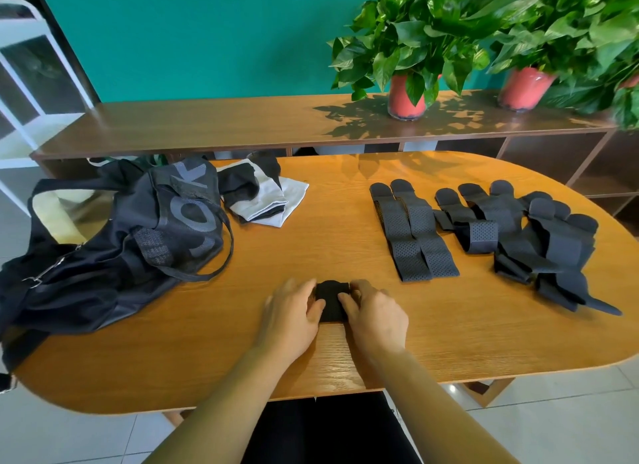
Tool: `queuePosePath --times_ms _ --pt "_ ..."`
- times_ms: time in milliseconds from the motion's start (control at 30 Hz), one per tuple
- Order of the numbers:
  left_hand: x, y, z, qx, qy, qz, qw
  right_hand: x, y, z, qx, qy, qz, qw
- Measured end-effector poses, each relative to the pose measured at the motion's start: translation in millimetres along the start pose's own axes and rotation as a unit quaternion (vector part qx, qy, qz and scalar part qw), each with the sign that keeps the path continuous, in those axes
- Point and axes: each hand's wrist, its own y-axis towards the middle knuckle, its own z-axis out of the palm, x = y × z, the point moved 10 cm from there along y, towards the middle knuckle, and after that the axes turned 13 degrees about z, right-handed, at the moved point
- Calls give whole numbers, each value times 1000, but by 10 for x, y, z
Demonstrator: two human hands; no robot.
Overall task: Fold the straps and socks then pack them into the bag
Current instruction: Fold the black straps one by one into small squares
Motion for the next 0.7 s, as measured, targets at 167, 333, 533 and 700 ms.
queuePosePath --times_ms 167,333,533,700 --pt "-252 -128 -128 -71 35 146 986 -22 -95 -137 -17 122 -58 991" --pt "-233 -181 -94 -36 100 155 982 137 -272 -15 -36 59 -180 981" --pt "61 -266 -342 -72 128 104 984 480 -327 216 21 18 -203 979" --pt "286 -405 -526 -93 155 82 980 715 -428 379 66 28 -211 975"
